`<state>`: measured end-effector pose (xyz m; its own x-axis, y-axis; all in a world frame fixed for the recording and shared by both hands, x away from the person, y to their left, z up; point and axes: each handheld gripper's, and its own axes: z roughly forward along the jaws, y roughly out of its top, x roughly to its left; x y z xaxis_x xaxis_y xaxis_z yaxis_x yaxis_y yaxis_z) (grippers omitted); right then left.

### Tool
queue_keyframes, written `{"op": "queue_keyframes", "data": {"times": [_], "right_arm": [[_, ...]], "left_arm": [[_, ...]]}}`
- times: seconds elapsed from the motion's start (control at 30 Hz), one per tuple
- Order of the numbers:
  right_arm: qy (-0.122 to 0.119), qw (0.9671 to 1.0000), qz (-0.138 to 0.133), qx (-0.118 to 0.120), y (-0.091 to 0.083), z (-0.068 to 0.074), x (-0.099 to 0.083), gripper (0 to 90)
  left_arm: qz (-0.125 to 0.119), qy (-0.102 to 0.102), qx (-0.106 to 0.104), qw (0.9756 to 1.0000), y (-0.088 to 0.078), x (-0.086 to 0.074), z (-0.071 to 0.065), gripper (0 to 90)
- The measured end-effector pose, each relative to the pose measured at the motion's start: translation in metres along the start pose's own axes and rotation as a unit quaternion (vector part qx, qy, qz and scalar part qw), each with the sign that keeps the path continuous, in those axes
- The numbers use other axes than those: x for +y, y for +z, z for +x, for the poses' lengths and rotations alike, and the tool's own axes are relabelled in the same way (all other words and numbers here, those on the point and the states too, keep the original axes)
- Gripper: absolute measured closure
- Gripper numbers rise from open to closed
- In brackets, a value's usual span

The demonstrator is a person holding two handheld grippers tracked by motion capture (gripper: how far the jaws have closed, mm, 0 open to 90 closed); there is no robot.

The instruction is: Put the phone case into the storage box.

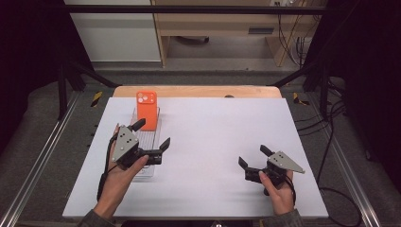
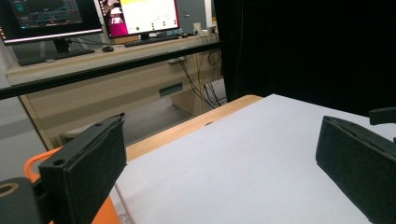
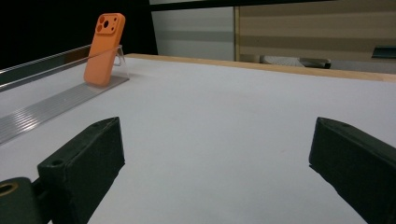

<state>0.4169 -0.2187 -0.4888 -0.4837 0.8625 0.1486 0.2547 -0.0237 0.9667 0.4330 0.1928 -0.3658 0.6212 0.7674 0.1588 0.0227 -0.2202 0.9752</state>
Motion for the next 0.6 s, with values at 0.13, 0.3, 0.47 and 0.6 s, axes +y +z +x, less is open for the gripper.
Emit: {"op": "queue_keyframes", "data": {"times": [0.13,0.3,0.47,0.6], "right_arm": [[0.0,1.0,0.0,0.0,0.0,0.0,0.0,3.4],[0.0,1.0,0.001,0.0,0.0,0.001,0.0,3.4],[0.001,1.0,0.001,0.0,0.0,0.001,0.0,3.4],[0.001,1.0,0.001,0.0,0.0,0.001,0.0,3.4]], "left_arm": [[-0.004,-0.004,0.006,1.0,-0.008,-0.001,0.005,1.6],[-0.007,-0.009,0.017,0.9998,-0.017,-0.002,0.013,1.6],[-0.009,-0.012,0.024,0.9996,-0.023,-0.004,0.02,1.6],[-0.013,-0.017,0.03,0.9993,-0.029,-0.006,0.025,1.6]]}}
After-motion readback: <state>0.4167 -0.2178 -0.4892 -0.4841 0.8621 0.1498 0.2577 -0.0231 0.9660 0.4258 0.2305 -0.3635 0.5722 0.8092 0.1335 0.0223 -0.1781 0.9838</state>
